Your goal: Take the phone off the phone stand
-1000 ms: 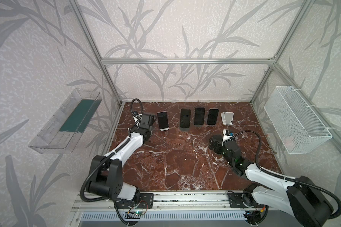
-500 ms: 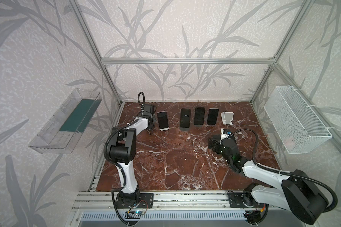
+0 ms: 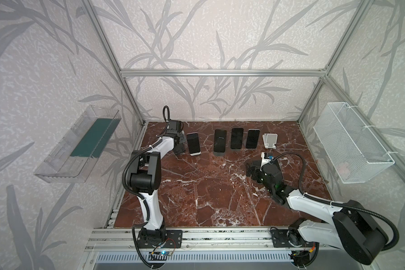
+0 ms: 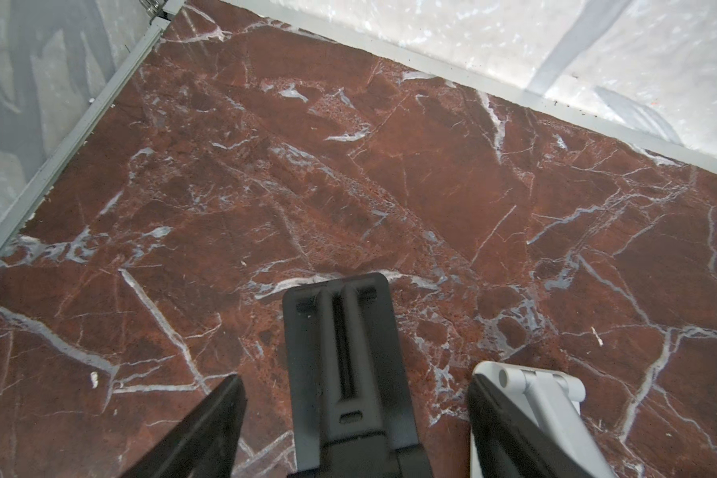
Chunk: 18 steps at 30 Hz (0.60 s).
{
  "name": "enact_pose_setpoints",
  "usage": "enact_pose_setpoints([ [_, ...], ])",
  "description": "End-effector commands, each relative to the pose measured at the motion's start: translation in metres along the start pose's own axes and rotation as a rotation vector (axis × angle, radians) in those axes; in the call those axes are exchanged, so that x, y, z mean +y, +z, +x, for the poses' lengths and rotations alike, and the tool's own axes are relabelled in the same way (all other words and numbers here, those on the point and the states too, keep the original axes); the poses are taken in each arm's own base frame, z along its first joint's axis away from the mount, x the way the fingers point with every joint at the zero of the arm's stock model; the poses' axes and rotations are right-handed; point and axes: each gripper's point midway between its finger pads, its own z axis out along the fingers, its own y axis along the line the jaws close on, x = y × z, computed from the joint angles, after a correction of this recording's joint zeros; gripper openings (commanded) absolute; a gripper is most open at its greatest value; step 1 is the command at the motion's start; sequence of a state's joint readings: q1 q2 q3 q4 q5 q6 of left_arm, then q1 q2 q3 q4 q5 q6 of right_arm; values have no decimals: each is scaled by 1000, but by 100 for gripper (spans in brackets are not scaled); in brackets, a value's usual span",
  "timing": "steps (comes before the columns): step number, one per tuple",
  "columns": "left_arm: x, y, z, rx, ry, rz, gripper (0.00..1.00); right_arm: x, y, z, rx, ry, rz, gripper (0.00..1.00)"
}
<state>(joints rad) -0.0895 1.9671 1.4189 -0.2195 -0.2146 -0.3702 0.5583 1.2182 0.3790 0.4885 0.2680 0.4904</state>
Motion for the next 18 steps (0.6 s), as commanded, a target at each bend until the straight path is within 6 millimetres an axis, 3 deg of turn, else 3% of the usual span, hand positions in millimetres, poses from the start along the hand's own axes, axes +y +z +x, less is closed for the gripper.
enact_pose_setpoints([
  [1, 7, -23, -21, -30, 3, -22, 87, 7, 0, -8, -14, 11, -14, 94],
  [5, 16, -69, -58, -150, -79, -27, 88, 7, 0, -9, -15, 13, -13, 95],
  [9, 26, -129, -89, -276, -230, 13, 88, 6, 0, -8, -14, 26, -9, 95],
  [11, 27, -152, -91, -312, -347, 81, 87, 4, 2, -6, -11, 35, 0, 95],
  [14, -1, -177, -83, -368, -454, 345, 84, 2, 3, -5, -6, 41, 9, 95],
  [18, -34, -202, -62, -380, -498, 483, 84, 0, 5, -3, -2, 38, 19, 96],
])
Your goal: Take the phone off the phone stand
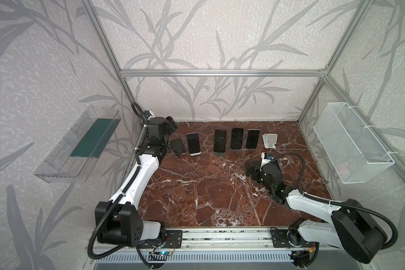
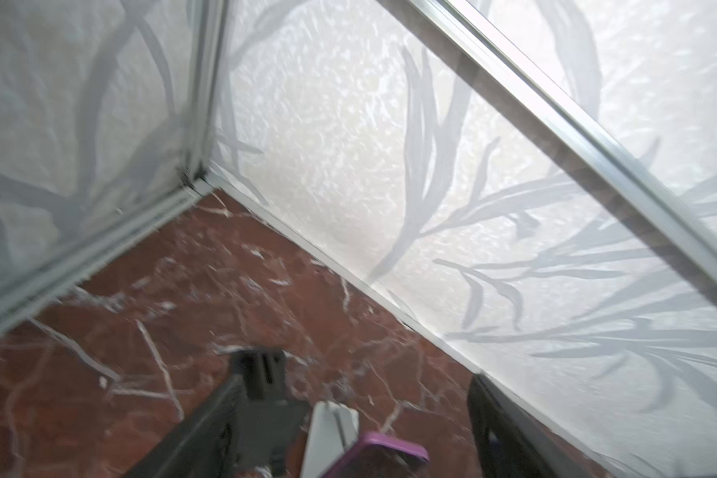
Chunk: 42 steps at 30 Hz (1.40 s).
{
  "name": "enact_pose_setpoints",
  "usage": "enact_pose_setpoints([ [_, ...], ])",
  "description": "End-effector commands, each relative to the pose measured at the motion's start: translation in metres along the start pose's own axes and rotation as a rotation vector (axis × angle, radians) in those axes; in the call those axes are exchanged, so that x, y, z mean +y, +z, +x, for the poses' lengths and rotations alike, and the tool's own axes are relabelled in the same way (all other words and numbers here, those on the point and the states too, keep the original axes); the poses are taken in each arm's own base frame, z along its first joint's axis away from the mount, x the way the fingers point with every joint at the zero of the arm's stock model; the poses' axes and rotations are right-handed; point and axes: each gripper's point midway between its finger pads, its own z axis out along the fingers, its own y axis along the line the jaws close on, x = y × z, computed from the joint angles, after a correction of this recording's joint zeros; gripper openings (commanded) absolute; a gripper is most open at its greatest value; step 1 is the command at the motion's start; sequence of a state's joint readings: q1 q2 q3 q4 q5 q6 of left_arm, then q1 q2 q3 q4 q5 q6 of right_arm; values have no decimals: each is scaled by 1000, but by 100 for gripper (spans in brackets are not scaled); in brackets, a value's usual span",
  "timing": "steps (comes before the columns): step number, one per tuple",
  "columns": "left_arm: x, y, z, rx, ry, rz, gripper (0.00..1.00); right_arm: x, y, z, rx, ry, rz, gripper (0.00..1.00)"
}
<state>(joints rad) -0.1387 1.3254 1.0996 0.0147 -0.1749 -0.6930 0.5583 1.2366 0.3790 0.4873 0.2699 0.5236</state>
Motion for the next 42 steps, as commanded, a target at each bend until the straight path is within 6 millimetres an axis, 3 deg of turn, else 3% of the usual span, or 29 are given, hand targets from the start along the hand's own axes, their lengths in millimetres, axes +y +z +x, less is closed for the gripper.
enact_pose_setpoints([
  [1, -33, -2, 42, 85, -82, 132, 84, 2, 2, -8, -21, 7, 14, 96],
  [6, -78, -24, 82, 207, 79, 271, 84, -13, 5, -8, 16, -77, 130, 100],
  [10, -80, -35, 100, 270, 73, 319, 85, -16, 5, -10, 33, -80, 170, 99],
  [12, -88, -41, 106, 329, 33, 353, 85, -3, -9, -23, 7, -71, 139, 99],
  [16, -95, -61, 115, 384, -20, 413, 85, 11, -34, -66, -225, 4, 16, 99],
  [18, -95, -67, 119, 364, -27, 419, 85, 33, -48, -82, -290, -25, -137, 88],
  [19, -100, -70, 124, 364, -10, 440, 85, 39, -54, -91, -289, -22, -151, 83],
  [22, -107, -71, 139, 434, 19, 440, 85, 44, -57, -107, -190, -44, -82, 82],
  [31, -111, -77, 135, 429, -6, 466, 84, 62, -64, -118, -83, -64, -110, 84],
  [37, -106, -75, 136, 418, -5, 443, 84, 62, -68, -133, -81, -78, -64, 86],
  [42, -100, -68, 144, 428, 1, 416, 84, 42, -48, -133, -15, -91, 11, 92],
])
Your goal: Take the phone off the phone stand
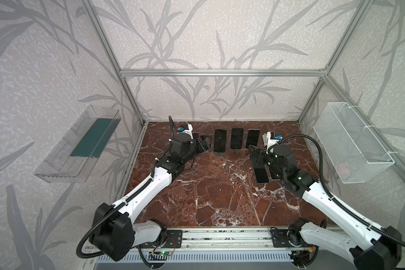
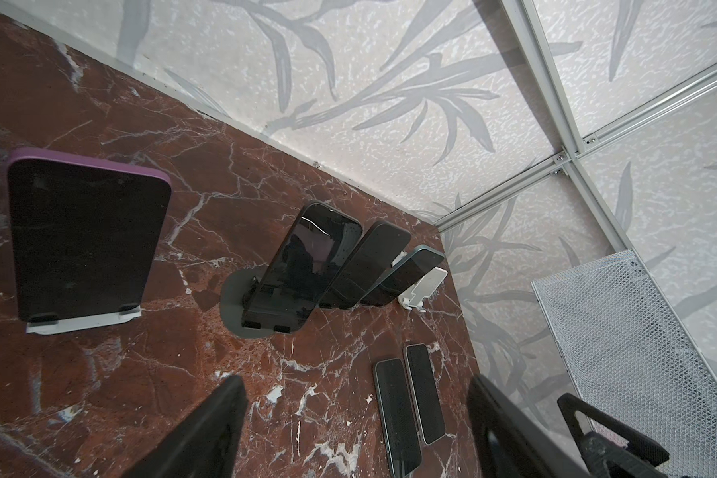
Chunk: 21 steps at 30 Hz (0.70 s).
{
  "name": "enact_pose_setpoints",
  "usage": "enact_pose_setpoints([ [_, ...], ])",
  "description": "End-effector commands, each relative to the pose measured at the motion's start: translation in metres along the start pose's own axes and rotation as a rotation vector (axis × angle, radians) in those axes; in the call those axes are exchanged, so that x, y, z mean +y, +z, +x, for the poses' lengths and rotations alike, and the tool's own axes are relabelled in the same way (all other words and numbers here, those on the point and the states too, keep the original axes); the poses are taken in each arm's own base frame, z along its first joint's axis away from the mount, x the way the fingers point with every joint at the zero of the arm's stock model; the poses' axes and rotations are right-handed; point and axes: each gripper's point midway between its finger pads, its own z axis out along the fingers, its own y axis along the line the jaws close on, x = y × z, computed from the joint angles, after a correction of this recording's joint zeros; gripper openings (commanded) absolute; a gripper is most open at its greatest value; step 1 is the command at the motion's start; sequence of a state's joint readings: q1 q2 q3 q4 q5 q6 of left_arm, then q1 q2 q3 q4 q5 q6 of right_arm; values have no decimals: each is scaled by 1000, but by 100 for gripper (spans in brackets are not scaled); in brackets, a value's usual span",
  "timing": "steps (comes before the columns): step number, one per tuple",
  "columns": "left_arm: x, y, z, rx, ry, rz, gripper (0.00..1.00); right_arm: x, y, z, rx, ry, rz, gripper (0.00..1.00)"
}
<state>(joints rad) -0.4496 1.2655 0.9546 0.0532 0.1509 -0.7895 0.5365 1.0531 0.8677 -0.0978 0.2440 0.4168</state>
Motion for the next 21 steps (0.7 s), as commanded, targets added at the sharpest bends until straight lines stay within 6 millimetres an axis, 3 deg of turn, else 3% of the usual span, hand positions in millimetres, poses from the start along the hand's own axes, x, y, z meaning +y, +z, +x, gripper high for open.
enact_pose_setpoints([
  [1, 6, 1, -4, -23, -2, -29, 84, -20, 13, 6, 70, -12, 61, 93],
  [7, 8, 2, -4, -21, -9, -29, 84, -59, 55, -6, 138, 26, 170, 97],
  [9, 7, 2, -6, -20, -19, -21, 84, -63, 71, -13, 148, 31, 169, 98],
  [15, 9, 1, -9, -25, -39, -16, 84, -71, 130, -11, 222, 26, 163, 99],
  [21, 11, 4, -8, -21, -48, -10, 83, -79, 175, -8, 277, 4, 207, 99],
])
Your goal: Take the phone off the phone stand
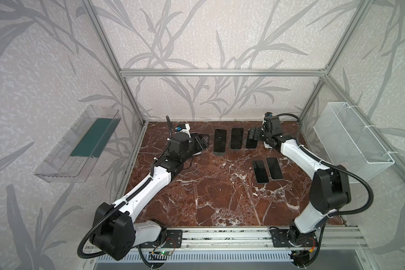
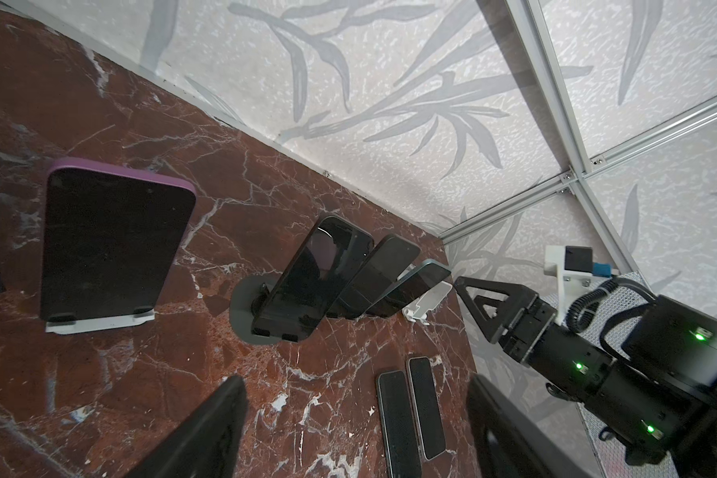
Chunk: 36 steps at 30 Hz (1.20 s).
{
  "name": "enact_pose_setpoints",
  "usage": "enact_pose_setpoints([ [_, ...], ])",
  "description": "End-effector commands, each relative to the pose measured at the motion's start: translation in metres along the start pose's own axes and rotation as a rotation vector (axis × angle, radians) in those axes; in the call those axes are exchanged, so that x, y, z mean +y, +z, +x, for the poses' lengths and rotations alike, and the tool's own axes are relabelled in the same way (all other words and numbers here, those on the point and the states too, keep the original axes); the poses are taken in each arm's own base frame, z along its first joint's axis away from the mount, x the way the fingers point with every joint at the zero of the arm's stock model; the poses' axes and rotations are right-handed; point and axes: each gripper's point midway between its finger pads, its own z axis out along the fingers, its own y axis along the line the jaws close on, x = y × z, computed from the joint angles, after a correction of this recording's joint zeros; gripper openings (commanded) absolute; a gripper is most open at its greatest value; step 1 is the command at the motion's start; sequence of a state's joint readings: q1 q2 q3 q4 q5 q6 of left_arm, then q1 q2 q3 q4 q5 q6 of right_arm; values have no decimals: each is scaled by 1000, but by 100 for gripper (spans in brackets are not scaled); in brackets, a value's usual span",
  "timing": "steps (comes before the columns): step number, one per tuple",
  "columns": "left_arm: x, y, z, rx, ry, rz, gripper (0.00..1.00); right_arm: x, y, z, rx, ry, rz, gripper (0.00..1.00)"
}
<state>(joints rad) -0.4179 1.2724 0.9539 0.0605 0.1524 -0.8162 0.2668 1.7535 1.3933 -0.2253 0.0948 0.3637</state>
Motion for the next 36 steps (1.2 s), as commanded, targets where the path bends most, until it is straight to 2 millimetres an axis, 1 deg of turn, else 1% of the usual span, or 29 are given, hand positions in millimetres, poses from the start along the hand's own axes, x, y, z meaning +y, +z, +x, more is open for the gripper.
enact_pose_setpoints([
  [1, 0, 4, 1, 4, -12, 13, 83, 2, 13, -12, 16, -28, 22, 99],
  [4, -1, 3, 1, 5, -8, 18, 82, -1, 26, -17, 11, -33, 50, 99],
  [7, -1, 1, -2, -5, -8, 17, 82, -2, 36, -13, 20, -21, 62, 99],
  [10, -3, 2, -3, -2, -32, 40, 82, -9, 41, -10, 8, -7, 95, 99],
  [16, -4, 6, 1, 16, -61, 62, 81, -6, 56, -5, 37, -22, 84, 99],
  [21, -1, 8, 3, 21, -69, 54, 81, -11, 61, -6, 12, -7, 108, 100],
  [26, -2, 8, 3, 22, -67, 55, 81, -10, 69, -3, 19, -1, 111, 93],
  [29, -3, 8, 3, 22, -68, 60, 81, -14, 75, 0, 27, 5, 129, 89],
  [32, -3, 8, 3, 22, -70, 61, 80, -17, 77, 1, 18, 11, 147, 85],
  [36, -2, 8, 2, 20, -71, 63, 80, -18, 79, 1, 14, 9, 150, 78],
])
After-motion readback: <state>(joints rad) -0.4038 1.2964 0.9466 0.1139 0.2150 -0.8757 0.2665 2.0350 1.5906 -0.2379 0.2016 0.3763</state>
